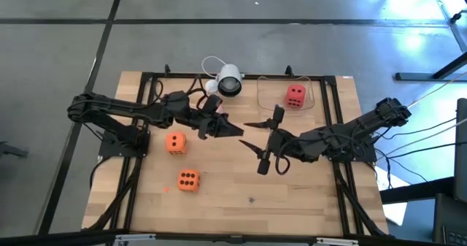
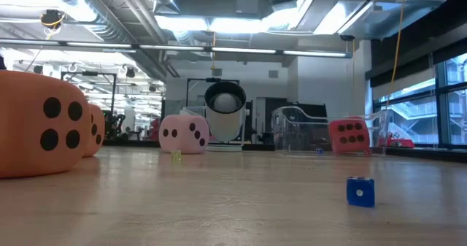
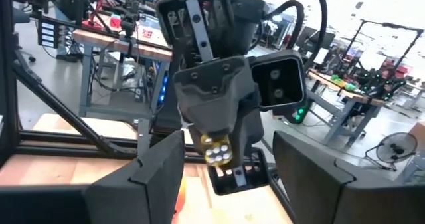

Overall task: Pick & Place Dice
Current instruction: Put the small yellow dice into the transparent container

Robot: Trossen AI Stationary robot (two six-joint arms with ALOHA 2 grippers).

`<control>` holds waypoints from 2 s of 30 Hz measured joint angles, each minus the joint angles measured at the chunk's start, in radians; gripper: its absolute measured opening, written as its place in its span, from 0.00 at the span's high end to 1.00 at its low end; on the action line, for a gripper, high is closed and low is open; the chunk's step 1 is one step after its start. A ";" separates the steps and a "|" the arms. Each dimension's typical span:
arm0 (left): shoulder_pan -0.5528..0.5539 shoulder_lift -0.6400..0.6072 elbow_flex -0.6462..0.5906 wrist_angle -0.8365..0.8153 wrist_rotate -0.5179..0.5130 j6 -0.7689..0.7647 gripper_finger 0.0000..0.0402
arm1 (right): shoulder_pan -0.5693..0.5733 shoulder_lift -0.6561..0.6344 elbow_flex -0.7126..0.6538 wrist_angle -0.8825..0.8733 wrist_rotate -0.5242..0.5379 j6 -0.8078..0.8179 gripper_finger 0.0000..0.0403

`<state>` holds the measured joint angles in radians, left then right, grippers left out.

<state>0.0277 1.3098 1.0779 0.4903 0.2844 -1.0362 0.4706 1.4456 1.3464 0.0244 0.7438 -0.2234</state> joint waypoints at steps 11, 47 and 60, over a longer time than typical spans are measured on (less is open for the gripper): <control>0.000 0.000 0.000 0.007 0.000 -0.001 0.98 | -0.005 0.029 -0.001 -0.008 -0.008 0.004 0.44; -0.008 0.006 -0.001 -0.017 -0.014 0.008 0.98 | -0.005 0.033 0.000 0.006 0.018 -0.021 0.69; -0.008 0.006 -0.001 -0.022 -0.016 0.000 0.97 | 0.002 0.033 0.000 -0.002 0.078 -0.050 0.87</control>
<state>0.0200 1.3163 1.0771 0.4687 0.2682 -1.0363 0.4728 1.4784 1.3460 0.0223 0.8223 -0.2736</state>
